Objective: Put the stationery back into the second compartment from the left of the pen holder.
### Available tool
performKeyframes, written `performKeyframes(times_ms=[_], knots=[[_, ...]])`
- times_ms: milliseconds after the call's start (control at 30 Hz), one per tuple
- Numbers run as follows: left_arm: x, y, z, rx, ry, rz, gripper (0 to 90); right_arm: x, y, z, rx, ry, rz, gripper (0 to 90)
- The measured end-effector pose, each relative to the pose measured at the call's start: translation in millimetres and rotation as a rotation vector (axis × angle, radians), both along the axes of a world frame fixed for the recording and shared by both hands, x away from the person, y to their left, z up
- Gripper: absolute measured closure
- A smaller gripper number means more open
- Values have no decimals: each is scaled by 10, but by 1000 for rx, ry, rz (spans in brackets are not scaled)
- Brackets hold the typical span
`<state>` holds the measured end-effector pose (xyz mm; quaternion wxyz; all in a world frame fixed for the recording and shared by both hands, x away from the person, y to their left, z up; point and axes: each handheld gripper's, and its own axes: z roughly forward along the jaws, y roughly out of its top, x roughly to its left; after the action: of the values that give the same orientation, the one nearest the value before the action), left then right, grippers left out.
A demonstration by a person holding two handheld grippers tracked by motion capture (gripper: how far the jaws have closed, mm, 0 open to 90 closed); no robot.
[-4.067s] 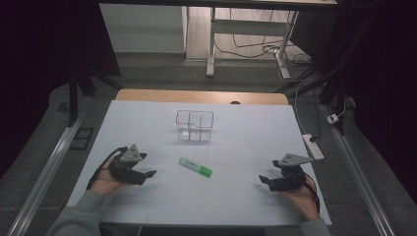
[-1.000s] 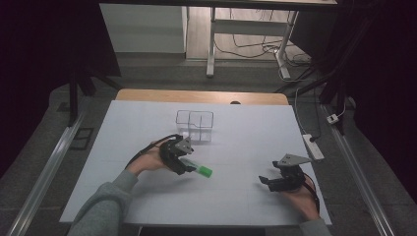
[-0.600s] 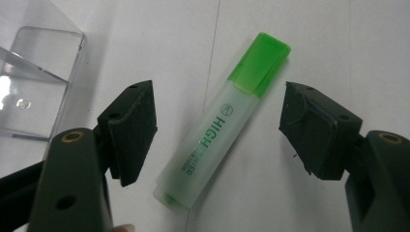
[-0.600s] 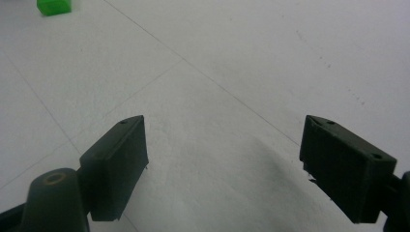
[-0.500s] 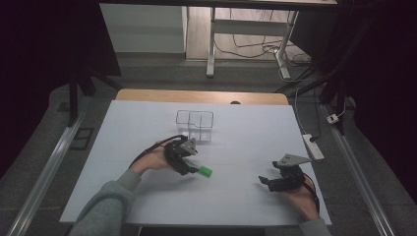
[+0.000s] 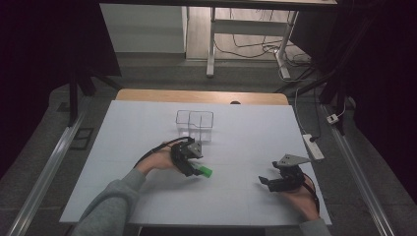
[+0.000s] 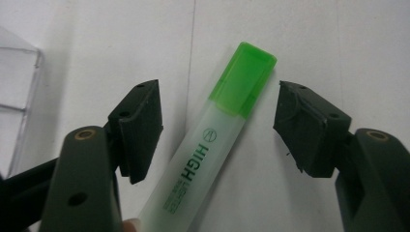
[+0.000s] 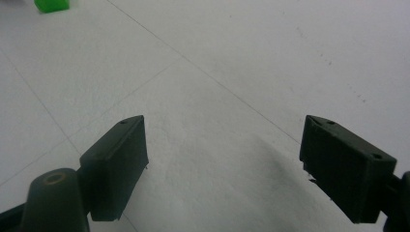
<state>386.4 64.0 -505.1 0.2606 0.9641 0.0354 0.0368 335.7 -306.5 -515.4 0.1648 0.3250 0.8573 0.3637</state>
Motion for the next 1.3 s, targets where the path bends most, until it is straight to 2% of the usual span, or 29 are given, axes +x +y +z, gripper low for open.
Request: performKeyframes(times_ms=[67,333,633,800,1033,1300], knots=[[6,-20,-17,11,3,-13,356,-2,0,1,1,0,0,174],[30,-66,-10,6,4,-43,436,-3,1,-2,-1,3,0,174],[46,-157,-78,60,21,-117,482,-4,2,-3,-3,1,-2,174],[64,-149,-90,41,35,-130,519,-3,-4,-4,-5,0,-3,175],[40,-149,-81,46,25,-170,659,-6,0,-6,-10,2,-1,176],[33,-143,-73,47,25,-172,663,-7,-6,-4,-9,0,-2,177]])
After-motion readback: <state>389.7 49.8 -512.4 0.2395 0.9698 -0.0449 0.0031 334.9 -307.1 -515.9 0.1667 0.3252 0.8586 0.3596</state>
